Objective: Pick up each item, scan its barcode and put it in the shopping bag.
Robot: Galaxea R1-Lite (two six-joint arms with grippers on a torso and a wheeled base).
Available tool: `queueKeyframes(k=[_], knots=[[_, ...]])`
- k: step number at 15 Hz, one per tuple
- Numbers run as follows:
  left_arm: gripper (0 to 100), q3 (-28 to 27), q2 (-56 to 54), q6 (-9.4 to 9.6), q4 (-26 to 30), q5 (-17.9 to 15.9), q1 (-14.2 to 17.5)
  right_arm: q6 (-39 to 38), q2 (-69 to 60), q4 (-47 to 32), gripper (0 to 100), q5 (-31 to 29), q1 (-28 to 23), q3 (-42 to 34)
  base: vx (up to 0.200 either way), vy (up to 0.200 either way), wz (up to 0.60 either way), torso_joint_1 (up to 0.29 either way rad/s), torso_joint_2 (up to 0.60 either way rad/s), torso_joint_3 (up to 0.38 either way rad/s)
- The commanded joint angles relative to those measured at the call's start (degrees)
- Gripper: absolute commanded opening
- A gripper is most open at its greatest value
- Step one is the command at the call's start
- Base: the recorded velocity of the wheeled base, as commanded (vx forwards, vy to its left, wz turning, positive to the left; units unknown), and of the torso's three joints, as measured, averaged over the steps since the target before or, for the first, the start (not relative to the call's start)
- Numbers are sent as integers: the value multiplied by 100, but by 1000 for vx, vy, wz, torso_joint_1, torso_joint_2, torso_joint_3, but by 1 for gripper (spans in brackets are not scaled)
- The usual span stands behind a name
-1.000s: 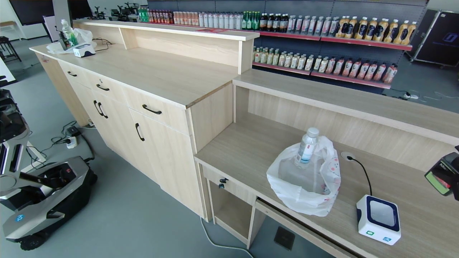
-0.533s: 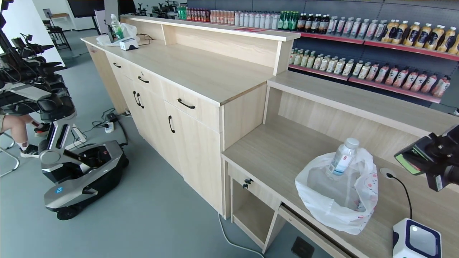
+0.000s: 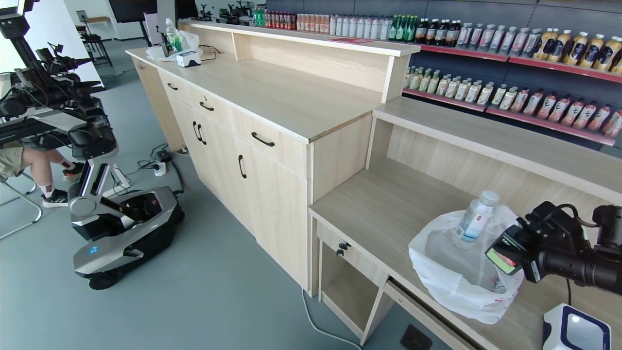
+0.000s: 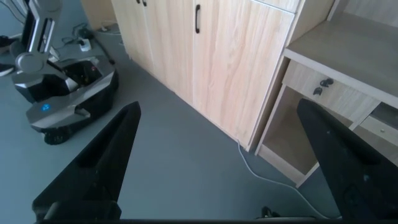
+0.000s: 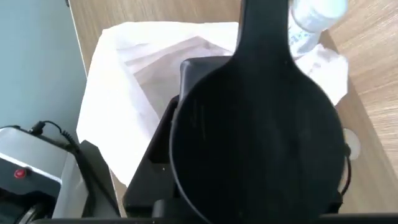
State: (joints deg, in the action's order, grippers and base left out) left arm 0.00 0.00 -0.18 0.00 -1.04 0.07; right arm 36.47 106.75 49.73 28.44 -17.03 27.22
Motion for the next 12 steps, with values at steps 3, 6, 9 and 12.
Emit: queueKeyframes(k=[3,6,9,12], knots=[[100,0,9,-8,0,-2,1,35,1287,99,0,830,16,249,0,0,0,0,0,0],[100,0,0,-8,0,-2,1,53,1779,617,0,847,121,416,0,0,0,0,0,0],[100,0,9,1,0,-2,1,44,2183,872,0,847,200,688,0,0,0,0,0,0],[100,0,9,-8,0,-2,1,44,2535,1048,0,847,306,952,0,0,0,0,0,0]])
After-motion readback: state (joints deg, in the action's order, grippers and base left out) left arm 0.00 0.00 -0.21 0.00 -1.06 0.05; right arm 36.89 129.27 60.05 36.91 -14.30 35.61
